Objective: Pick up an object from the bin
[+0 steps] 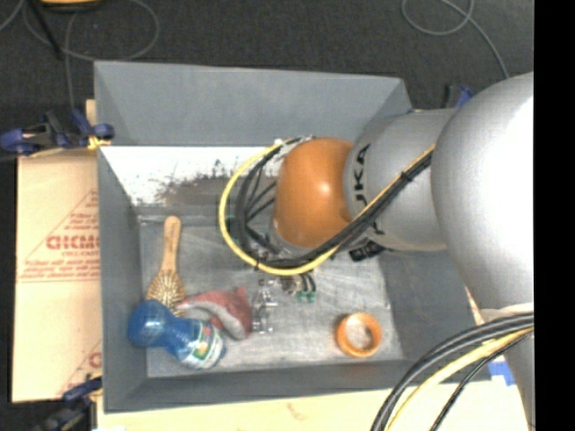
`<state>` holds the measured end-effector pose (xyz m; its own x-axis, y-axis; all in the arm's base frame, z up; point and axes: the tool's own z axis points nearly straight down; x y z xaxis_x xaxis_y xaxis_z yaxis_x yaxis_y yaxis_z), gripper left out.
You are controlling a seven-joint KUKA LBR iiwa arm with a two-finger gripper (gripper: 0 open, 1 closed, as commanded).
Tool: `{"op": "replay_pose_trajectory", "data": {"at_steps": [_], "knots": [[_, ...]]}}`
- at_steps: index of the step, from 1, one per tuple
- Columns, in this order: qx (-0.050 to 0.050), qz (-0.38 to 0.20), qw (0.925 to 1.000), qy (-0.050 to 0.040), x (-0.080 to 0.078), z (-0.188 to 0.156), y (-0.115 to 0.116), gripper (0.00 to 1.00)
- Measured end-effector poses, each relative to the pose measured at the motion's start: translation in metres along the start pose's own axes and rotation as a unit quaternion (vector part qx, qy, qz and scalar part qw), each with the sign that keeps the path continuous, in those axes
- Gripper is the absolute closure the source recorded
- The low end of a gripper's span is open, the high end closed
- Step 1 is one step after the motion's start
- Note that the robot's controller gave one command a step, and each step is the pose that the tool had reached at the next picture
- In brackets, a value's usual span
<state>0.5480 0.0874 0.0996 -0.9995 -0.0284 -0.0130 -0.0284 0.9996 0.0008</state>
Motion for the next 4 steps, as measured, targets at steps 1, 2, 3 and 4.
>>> {"op": "replay_pose_trajectory", "data": {"at_steps": [1,2,3,4], "knots": [[0.0,-0.006,1.0,0.0017,-0.009,0.021,0.014,0.0],[0.0,-0.071,0.9975,0.0045,-0.047,0.003,-0.019,1.0],[-0.001,-0.071,0.9975,0.0046,-0.047,0.003,-0.018,0.0],[-0.001,-0.07,0.9975,0.0046,-0.047,0.003,-0.018,0.0]]}}
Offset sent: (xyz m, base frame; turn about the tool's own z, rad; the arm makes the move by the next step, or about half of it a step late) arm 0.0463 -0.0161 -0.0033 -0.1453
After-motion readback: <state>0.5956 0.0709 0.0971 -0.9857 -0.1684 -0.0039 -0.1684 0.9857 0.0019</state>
